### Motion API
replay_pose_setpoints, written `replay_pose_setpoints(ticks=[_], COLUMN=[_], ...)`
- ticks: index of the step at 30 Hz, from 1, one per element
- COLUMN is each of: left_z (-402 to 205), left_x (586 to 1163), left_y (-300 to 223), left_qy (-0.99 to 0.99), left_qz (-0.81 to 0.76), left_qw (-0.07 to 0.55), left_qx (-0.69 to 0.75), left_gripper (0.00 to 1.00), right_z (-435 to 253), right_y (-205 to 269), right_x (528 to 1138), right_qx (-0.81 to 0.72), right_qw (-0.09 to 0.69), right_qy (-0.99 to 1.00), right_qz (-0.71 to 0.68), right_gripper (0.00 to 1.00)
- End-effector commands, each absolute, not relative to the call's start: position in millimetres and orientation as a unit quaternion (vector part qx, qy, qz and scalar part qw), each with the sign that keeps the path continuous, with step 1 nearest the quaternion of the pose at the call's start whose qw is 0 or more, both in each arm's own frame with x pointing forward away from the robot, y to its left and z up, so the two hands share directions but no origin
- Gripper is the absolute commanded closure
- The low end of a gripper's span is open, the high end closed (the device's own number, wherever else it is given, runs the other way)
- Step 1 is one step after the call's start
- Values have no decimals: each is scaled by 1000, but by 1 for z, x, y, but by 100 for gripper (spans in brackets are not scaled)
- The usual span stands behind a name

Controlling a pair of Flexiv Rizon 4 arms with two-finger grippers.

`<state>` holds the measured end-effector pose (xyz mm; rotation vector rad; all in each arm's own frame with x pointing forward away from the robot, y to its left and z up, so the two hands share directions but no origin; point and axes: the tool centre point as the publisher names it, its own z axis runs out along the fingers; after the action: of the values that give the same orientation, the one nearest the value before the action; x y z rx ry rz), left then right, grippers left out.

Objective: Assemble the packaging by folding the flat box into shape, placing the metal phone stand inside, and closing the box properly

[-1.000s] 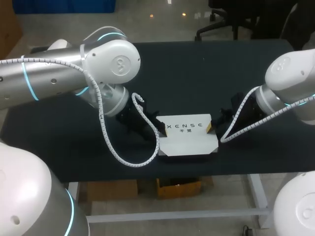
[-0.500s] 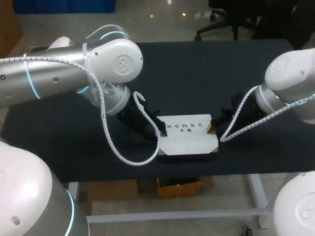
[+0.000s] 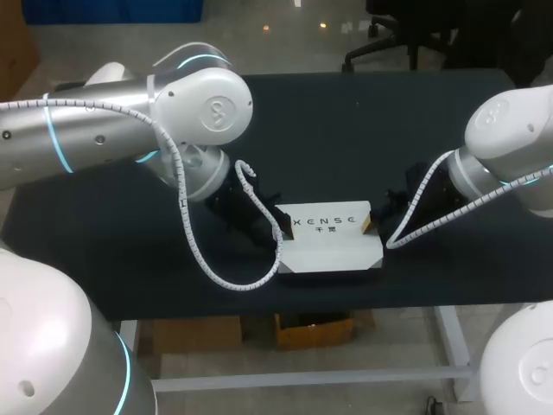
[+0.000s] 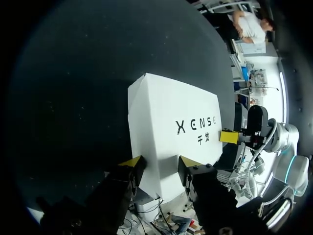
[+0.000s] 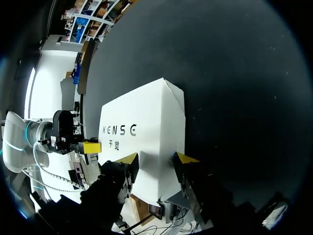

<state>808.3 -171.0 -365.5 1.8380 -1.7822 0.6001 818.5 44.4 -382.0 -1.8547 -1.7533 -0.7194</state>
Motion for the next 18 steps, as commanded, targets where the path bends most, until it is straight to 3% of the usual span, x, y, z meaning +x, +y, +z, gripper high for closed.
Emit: replay_pose_setpoints(ticks=[1, 18], left_z=[-364, -365], left_x=[809, 814], left_y=[-177, -178], left_qy=[-657, -657], left_qz=[217, 207], left_qw=[251, 251], left_qx=[678, 680], left_gripper=[53, 53], right_z=[-380, -382], right_y=[46, 48], right_x=[819, 821], right_qx=[-678, -678], right_qw=[246, 247], right_qy=[-641, -642], right_qz=[-263, -259], right_gripper=[55, 55])
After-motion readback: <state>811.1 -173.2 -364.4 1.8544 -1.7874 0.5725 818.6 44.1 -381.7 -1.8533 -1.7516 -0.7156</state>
